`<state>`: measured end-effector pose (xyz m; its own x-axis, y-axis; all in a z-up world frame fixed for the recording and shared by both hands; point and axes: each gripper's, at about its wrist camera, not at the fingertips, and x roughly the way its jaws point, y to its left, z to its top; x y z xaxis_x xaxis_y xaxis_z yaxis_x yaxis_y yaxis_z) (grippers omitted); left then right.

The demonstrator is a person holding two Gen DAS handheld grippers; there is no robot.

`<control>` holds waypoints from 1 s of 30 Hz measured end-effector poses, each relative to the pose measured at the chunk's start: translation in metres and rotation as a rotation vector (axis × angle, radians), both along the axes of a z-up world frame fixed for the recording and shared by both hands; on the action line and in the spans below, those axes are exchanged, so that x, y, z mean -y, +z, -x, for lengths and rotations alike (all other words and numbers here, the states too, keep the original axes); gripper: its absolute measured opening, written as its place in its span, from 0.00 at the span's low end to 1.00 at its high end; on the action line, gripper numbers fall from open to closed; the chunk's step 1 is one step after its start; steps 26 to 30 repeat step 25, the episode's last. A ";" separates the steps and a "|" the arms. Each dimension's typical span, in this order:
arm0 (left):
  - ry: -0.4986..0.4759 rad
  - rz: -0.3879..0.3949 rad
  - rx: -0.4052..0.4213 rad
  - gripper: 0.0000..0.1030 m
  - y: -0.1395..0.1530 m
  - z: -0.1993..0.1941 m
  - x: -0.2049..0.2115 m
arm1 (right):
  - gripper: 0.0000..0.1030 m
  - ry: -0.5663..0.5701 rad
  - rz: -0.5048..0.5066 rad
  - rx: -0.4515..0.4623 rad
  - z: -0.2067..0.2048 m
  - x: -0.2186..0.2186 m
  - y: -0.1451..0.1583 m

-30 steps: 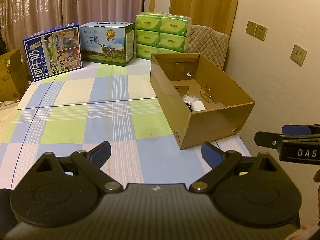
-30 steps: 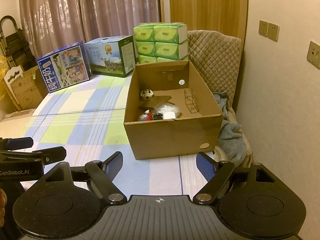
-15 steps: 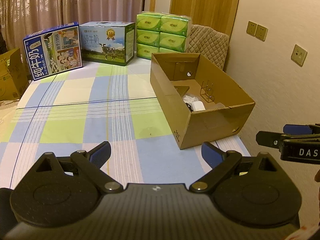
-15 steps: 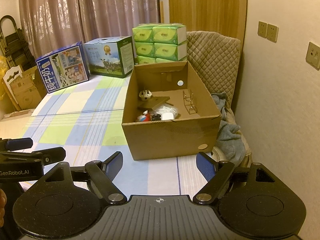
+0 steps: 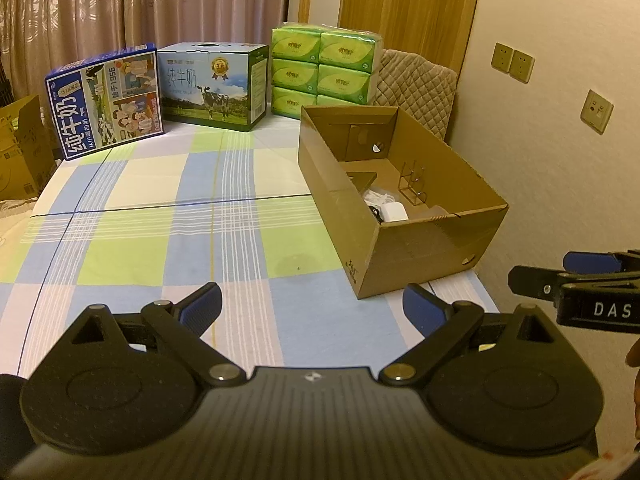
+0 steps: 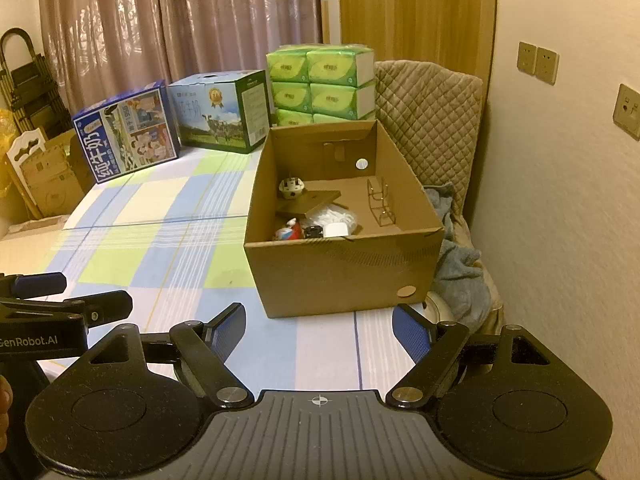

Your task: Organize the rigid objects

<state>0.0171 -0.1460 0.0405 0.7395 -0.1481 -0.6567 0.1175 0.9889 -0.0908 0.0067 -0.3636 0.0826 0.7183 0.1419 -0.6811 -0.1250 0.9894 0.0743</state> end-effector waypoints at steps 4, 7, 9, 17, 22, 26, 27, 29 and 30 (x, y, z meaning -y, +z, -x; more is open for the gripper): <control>0.001 0.000 0.000 0.93 0.000 0.000 0.000 | 0.75 0.001 0.001 0.000 0.000 0.000 0.000; 0.001 0.001 -0.001 0.93 0.000 0.000 0.000 | 0.75 0.002 0.000 0.000 0.000 0.001 0.000; 0.001 0.003 -0.001 0.93 -0.001 0.000 0.000 | 0.75 0.003 0.000 0.000 0.000 0.001 0.000; -0.001 0.007 -0.002 0.93 -0.001 0.000 0.001 | 0.75 0.006 0.001 0.000 0.000 0.000 0.000; -0.014 0.009 0.011 0.93 -0.002 0.004 0.004 | 0.75 0.005 0.002 0.000 0.000 0.000 0.000; -0.021 0.024 0.013 0.93 -0.002 0.004 0.002 | 0.75 0.006 0.003 0.000 0.000 0.000 0.000; -0.021 0.024 0.013 0.93 -0.002 0.004 0.002 | 0.75 0.006 0.003 0.000 0.000 0.000 0.000; -0.021 0.024 0.013 0.93 -0.002 0.004 0.002 | 0.75 0.006 0.003 0.000 0.000 0.000 0.000; -0.021 0.024 0.013 0.93 -0.002 0.004 0.002 | 0.75 0.006 0.003 0.000 0.000 0.000 0.000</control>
